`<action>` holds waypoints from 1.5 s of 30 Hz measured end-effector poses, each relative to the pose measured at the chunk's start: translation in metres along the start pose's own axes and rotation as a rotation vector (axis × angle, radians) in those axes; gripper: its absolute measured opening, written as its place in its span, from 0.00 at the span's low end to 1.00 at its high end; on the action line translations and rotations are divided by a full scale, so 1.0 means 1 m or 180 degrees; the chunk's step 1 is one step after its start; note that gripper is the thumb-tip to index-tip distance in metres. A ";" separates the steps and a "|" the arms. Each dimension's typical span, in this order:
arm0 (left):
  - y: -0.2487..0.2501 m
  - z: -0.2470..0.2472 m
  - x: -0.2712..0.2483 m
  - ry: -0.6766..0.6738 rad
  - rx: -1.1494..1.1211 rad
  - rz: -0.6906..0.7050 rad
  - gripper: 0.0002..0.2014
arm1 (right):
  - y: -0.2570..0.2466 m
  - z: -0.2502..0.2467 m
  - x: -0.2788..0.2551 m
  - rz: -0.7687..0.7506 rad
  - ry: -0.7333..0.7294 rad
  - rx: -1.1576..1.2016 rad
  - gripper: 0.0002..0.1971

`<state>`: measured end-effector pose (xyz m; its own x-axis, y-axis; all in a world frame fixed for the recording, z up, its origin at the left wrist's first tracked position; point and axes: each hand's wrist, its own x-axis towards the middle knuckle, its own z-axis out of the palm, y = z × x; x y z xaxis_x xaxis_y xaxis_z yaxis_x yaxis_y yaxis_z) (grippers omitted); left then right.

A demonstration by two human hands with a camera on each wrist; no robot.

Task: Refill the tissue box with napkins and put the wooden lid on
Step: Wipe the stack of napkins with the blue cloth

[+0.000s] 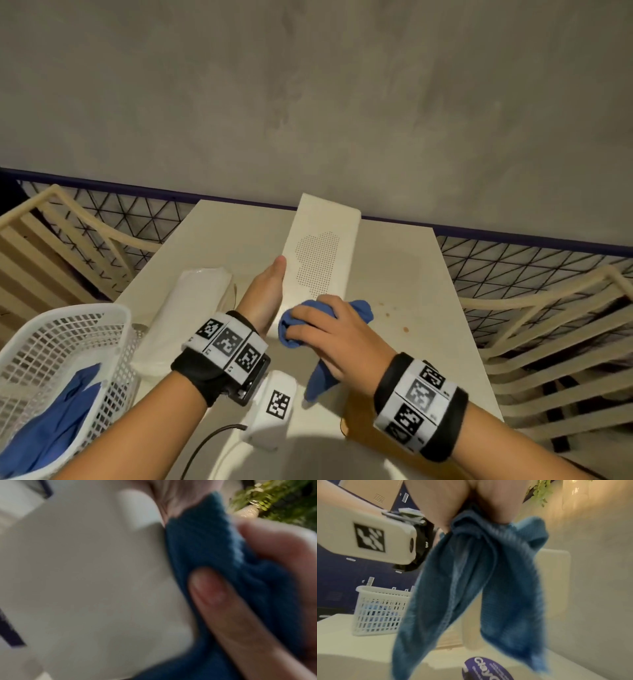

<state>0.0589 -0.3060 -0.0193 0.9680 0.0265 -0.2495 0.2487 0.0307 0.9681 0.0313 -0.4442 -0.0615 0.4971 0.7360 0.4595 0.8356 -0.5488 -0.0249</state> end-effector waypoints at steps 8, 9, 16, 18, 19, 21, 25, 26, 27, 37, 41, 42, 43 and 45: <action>-0.006 0.005 -0.003 0.0206 0.0612 0.0705 0.16 | 0.070 -0.021 0.042 0.1800 0.0923 0.0143 0.13; -0.007 0.005 -0.003 0.0209 0.0631 0.0696 0.17 | 0.076 -0.023 0.045 0.2130 0.1078 0.0233 0.14; -0.010 -0.006 0.010 0.0488 0.0633 0.0720 0.13 | 0.021 0.003 0.037 0.2019 0.1085 0.0820 0.15; -0.012 -0.012 0.009 0.0470 0.0782 0.0648 0.17 | 0.029 0.002 0.040 0.2037 0.0986 0.0877 0.15; -0.014 -0.014 0.007 0.0432 0.0806 0.0631 0.18 | 0.039 0.001 0.044 0.2150 0.0987 0.0878 0.14; -0.017 -0.016 -0.001 0.0288 0.0834 0.0678 0.17 | 0.064 -0.005 0.055 0.2549 0.1123 0.0899 0.13; -0.024 -0.021 -0.005 0.0300 0.0970 0.0810 0.17 | 0.083 -0.010 0.060 0.2880 0.0980 0.0631 0.14; -0.025 -0.023 -0.003 0.0331 0.1025 0.0820 0.18 | 0.076 -0.010 0.058 0.2757 0.0891 0.0456 0.14; -0.025 -0.023 -0.002 0.0352 0.1061 0.0829 0.19 | 0.065 -0.006 0.055 0.2530 0.0904 0.0271 0.13; -0.028 -0.033 -0.011 -0.0031 0.2151 0.1249 0.07 | 0.053 0.008 0.063 0.2805 0.1013 0.0443 0.14; -0.030 -0.038 -0.010 -0.0051 0.2230 0.1274 0.16 | 0.013 0.011 0.070 0.2314 0.0832 0.0516 0.15; -0.029 -0.039 -0.010 -0.0047 0.2285 0.1298 0.17 | 0.008 0.011 0.069 0.2118 0.0741 0.0541 0.16; -0.030 -0.041 -0.010 -0.0041 0.2353 0.1308 0.17 | 0.011 0.010 0.070 0.2076 0.0639 0.0565 0.16; -0.029 -0.043 -0.012 -0.0083 0.2387 0.1325 0.13 | 0.032 0.012 0.074 0.2381 0.0654 0.0587 0.15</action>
<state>0.0387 -0.2643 -0.0456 0.9835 -0.1344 0.1213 -0.1797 -0.6454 0.7424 0.0975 -0.4020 -0.0391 0.9034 0.1007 0.4168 0.3315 -0.7807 -0.5297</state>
